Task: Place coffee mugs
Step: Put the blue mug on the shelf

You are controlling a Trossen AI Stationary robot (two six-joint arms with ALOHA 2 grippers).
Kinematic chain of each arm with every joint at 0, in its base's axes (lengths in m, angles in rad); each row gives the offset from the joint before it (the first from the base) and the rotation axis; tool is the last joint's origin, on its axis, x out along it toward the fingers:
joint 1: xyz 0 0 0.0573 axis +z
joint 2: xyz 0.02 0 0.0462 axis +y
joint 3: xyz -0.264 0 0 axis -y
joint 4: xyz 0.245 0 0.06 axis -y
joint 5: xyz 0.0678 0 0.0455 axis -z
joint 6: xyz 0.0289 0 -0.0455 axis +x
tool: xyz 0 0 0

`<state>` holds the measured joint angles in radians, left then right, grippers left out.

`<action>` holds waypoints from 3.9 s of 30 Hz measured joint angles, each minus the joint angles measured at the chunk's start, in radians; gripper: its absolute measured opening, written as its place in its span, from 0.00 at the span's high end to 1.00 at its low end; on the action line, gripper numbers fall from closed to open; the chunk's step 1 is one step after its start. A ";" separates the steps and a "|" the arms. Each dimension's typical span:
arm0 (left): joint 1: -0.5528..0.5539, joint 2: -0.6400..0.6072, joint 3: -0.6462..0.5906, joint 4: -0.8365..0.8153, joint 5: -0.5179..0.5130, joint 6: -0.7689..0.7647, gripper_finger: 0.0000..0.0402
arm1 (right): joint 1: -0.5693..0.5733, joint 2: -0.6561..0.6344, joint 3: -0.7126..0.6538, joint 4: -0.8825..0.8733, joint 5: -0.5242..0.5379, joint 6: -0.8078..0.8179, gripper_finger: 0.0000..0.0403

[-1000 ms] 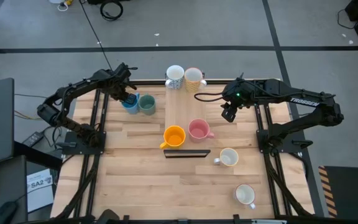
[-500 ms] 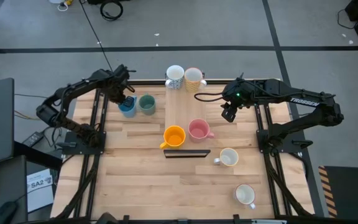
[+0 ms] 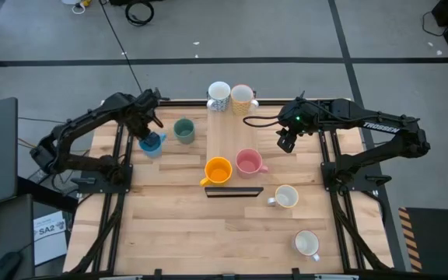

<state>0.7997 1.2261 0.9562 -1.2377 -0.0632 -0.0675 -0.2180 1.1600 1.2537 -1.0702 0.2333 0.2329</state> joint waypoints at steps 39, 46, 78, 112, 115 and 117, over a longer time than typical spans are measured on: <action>-0.884 0.008 0.002 0.210 0.113 0.683 0.93 | 0.000 0.000 0.000 0.000 0.000 0.000 0.54; -0.989 0.114 0.002 0.282 0.109 0.693 0.93 | 0.000 0.000 0.000 0.005 -0.001 0.000 0.54; -1.033 0.208 0.003 0.355 0.082 0.655 0.63 | 0.000 0.000 0.000 0.041 -0.028 0.000 0.54; -1.120 0.207 0.315 0.060 0.174 -0.573 0.59 | 0.000 0.000 0.000 0.041 -0.028 0.000 0.54; -1.166 0.207 0.315 0.062 0.226 -0.833 0.59 | 0.000 0.000 0.000 0.041 -0.028 0.000 0.54; -1.195 0.207 0.315 0.072 0.256 -1.017 0.59 | 0.000 0.000 0.000 0.041 -0.028 0.000 0.54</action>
<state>-0.3949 1.4326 1.2716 -1.1659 0.1930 -1.0843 -0.2180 1.1603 1.2537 -1.0290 0.2050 0.2333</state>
